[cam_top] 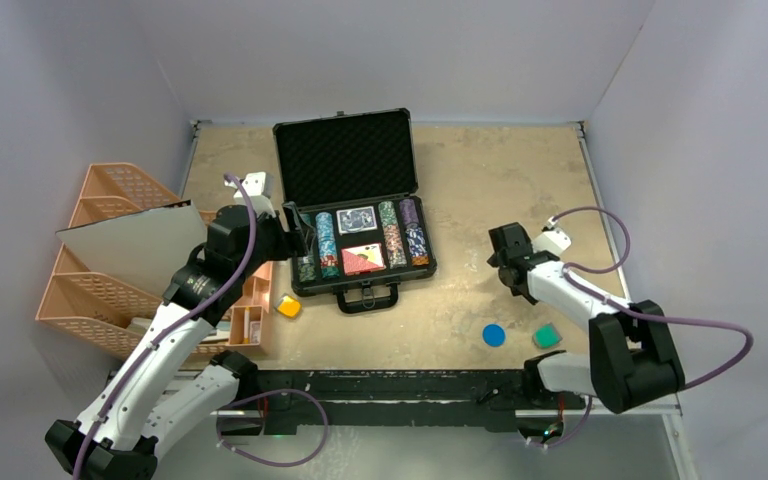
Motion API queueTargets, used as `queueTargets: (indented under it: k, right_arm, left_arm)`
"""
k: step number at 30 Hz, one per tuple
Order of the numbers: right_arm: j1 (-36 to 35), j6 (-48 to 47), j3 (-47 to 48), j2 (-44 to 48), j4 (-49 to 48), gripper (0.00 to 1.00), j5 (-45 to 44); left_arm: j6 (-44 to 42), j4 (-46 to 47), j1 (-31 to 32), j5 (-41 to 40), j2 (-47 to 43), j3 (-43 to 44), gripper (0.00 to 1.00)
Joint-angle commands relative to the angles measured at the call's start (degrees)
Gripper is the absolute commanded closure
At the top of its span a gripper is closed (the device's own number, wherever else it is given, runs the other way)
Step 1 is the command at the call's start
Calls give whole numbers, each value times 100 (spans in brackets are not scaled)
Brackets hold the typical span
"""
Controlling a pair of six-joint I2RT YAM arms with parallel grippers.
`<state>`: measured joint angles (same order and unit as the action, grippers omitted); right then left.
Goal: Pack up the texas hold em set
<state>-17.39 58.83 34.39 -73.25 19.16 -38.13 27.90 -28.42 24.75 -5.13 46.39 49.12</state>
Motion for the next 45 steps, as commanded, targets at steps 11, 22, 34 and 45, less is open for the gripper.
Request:
queueTargets:
  k: [11, 22, 34, 45]
  right_arm:
    - [402, 423, 235, -921, -73, 8, -133]
    - [437, 462, 400, -1137, 140, 20, 118]
    - [438, 423, 129, -783, 84, 16, 609]
    - [443, 318, 210, -916, 138, 26, 196]
  left_arm:
    - [31, 109, -52, 38, 24, 10, 31]
    - [9, 42, -50, -121, 34, 50, 31]
    - [-24, 87, -100, -6, 83, 77, 31]
    - [163, 313, -110, 263, 73, -145, 31]
